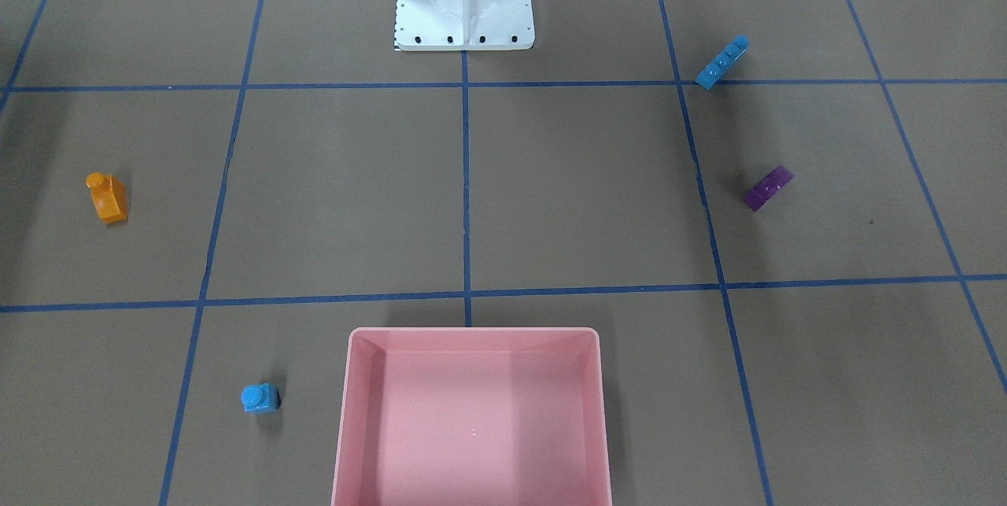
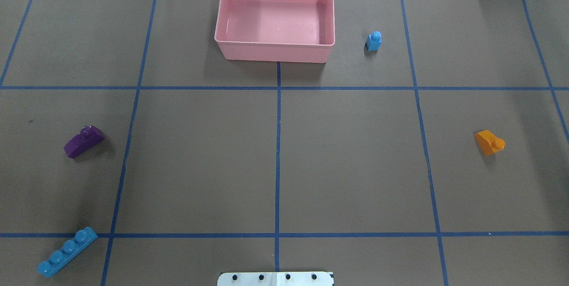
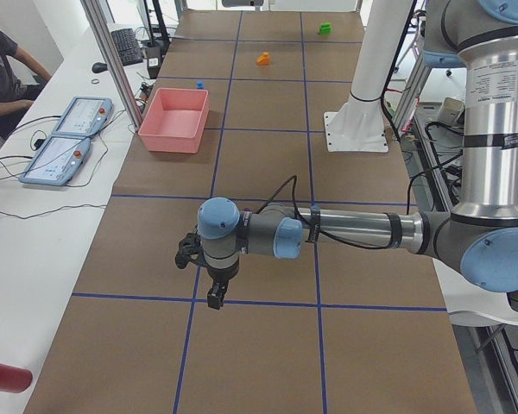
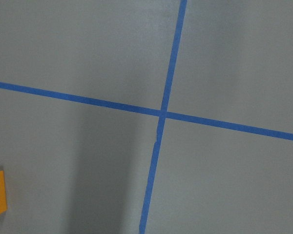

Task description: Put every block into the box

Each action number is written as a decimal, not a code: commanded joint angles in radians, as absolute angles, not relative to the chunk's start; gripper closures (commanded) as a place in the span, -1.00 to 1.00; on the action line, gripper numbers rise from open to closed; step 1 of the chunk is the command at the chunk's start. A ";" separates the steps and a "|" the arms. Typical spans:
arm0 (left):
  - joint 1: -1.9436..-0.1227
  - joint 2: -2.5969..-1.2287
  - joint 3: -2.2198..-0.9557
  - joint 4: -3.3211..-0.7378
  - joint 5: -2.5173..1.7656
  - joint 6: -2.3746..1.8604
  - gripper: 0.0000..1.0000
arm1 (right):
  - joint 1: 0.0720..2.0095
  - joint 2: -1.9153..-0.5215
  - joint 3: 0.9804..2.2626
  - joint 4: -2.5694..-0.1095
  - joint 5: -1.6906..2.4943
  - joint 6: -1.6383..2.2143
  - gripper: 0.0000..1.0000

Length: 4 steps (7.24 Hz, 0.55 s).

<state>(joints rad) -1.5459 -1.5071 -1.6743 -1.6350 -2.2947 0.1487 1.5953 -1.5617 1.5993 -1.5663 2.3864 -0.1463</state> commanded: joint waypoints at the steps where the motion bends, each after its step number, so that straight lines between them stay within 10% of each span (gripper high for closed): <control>1: -1.546 -1.526 -1.683 -1.632 -2.289 0.146 -1.00 | 1.595 -1.560 1.601 -1.565 2.388 -0.143 -1.00; 4: -1.542 -1.571 -1.678 -1.637 -2.287 0.108 -1.00 | 1.524 -1.560 1.630 -1.563 2.384 -0.138 -1.00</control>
